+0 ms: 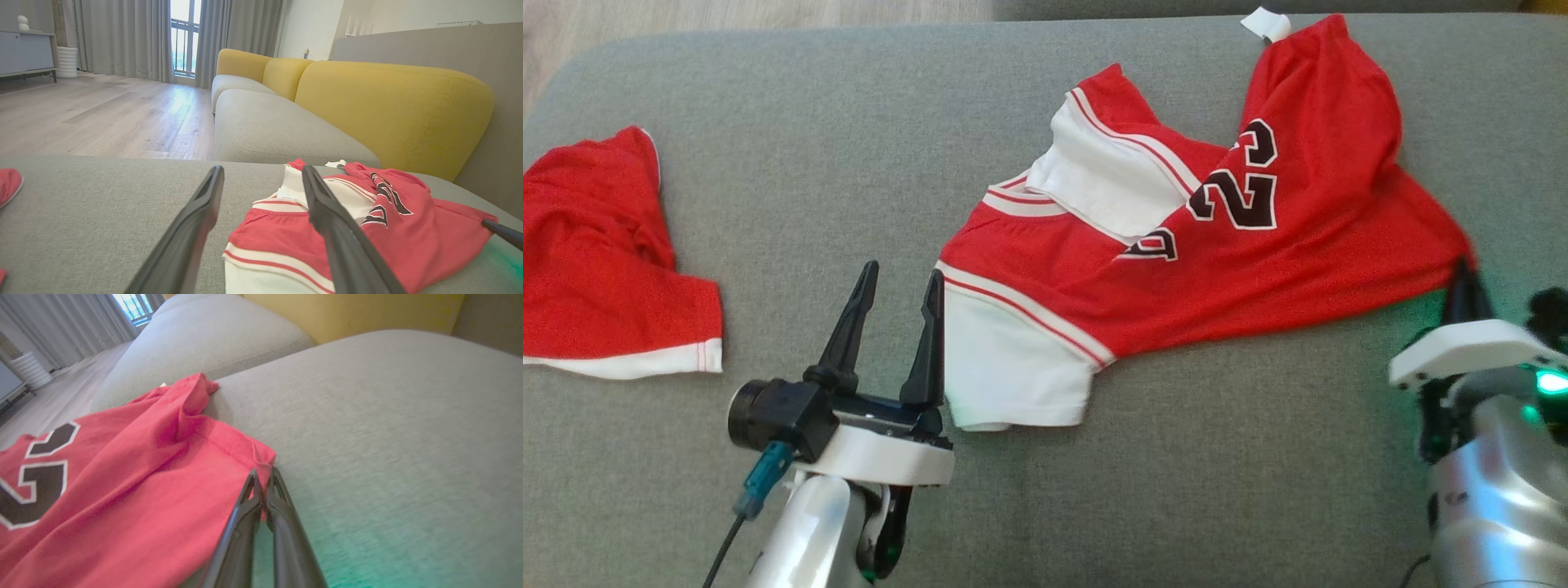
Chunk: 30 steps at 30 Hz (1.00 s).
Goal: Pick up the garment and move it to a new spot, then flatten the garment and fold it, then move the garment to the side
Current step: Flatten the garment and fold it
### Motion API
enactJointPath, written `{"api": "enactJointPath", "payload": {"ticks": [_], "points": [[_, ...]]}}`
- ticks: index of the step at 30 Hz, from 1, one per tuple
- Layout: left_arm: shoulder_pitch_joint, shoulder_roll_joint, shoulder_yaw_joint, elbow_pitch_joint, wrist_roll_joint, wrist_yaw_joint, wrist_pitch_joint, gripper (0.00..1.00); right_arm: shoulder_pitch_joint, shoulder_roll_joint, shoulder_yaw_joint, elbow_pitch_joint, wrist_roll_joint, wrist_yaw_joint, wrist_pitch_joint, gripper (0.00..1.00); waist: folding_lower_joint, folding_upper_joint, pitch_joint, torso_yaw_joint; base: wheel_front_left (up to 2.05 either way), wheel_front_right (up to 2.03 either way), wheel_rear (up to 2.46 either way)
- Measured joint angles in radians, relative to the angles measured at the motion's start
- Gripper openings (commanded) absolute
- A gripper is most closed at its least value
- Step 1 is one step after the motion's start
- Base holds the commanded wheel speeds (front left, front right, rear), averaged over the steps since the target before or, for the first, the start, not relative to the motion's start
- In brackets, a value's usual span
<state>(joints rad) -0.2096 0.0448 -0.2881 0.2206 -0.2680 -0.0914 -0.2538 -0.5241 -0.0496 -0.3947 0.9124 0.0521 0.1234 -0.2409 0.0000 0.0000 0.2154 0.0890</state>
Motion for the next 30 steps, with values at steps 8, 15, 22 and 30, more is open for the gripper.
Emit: {"api": "enactJointPath", "payload": {"ticks": [8,15,22,30], "points": [[0.001,0.000,-0.022,0.081,0.000,-0.015,0.000,1.00,0.033,0.001,-0.131,-0.087,-0.053,0.000,-0.007,0.00,0.0000,0.0000,-0.014,-0.007,0.00,0.00,0.00],[0.007,0.018,-0.114,0.171,-0.024,-0.033,0.059,1.00,0.064,0.002,-0.123,-0.077,-0.034,0.000,-0.007,0.00,0.0000,0.0000,-0.028,-0.013,0.00,0.00,0.00],[0.015,0.059,-0.175,0.188,-0.094,-0.034,0.209,1.00,0.064,0.003,-0.091,-0.068,-0.005,0.000,-0.007,0.00,-0.0001,0.0000,-0.046,-0.025,0.00,0.00,0.00],[0.033,0.086,-0.193,0.183,-0.112,-0.032,0.301,1.00,0.069,0.003,-0.067,-0.068,0.002,0.000,-0.007,0.00,-0.0001,0.0000,-0.058,-0.036,0.00,0.00,0.00]]}}
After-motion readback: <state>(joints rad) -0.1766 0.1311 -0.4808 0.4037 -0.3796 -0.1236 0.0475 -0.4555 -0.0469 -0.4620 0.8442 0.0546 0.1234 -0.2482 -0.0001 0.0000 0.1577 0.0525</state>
